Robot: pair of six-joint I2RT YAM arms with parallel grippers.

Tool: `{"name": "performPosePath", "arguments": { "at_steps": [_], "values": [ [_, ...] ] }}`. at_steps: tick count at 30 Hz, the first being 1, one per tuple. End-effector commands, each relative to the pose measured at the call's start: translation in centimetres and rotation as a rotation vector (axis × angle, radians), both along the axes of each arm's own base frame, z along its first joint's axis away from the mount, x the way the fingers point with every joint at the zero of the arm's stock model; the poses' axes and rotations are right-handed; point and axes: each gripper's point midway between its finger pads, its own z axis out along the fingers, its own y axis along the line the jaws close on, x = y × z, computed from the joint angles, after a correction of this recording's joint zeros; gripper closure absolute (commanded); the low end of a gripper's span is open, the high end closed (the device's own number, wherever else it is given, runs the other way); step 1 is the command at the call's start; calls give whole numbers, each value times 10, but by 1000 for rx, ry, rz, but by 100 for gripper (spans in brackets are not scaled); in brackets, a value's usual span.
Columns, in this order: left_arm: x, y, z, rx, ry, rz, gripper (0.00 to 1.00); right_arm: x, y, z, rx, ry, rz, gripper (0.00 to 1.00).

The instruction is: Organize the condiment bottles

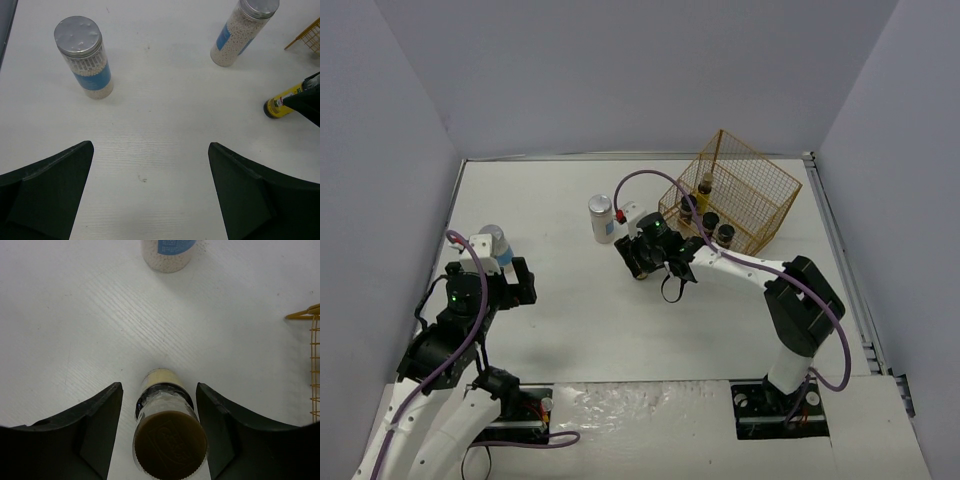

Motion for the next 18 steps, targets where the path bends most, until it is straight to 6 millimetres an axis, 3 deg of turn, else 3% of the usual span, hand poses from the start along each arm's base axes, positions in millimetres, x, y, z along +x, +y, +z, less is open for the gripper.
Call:
{"name": "performPosePath", "arguments": {
  "at_steps": [1, 5, 10, 13, 18],
  "values": [
    [11, -4, 22, -25, -73, -11, 3, 11, 5, 37, 75, -98, -13, 47],
    [12, -6, 21, -29, -67, -15, 3, 11, 2, 35, 75, -102, -26, 58],
    [13, -5, 21, -31, -67, -15, 3, 11, -2, 53, 100, -139, -39, 86],
    [13, -5, 22, -34, -70, -13, 3, 14, -10, 83, 130, -198, -85, 100],
    [12, -4, 21, -38, -70, -10, 3, 22, -41, 161, 207, -320, -257, 100]
  ]
}}
